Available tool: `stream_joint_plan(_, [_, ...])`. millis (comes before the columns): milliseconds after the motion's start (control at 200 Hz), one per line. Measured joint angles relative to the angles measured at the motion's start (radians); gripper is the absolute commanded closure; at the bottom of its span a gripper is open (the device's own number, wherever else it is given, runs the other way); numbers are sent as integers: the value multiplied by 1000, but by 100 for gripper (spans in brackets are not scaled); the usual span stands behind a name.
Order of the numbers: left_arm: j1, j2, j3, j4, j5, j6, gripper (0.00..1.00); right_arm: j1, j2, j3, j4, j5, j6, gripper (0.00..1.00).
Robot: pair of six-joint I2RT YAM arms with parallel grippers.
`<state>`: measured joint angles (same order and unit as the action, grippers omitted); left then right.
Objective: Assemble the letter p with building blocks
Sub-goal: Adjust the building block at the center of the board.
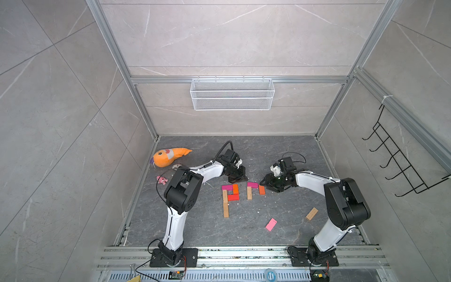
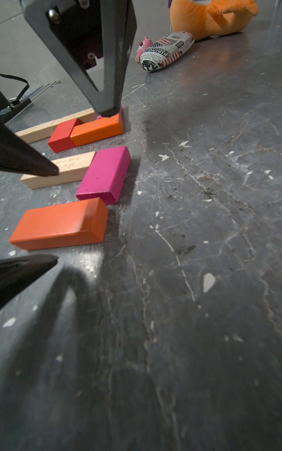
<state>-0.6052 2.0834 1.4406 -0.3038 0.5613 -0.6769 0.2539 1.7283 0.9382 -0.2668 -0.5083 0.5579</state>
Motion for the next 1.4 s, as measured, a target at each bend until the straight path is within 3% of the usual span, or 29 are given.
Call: stream_joint_plan(1399, [-2,113,100,-71,74,49,100,0,33,-49,95,-42,52,62])
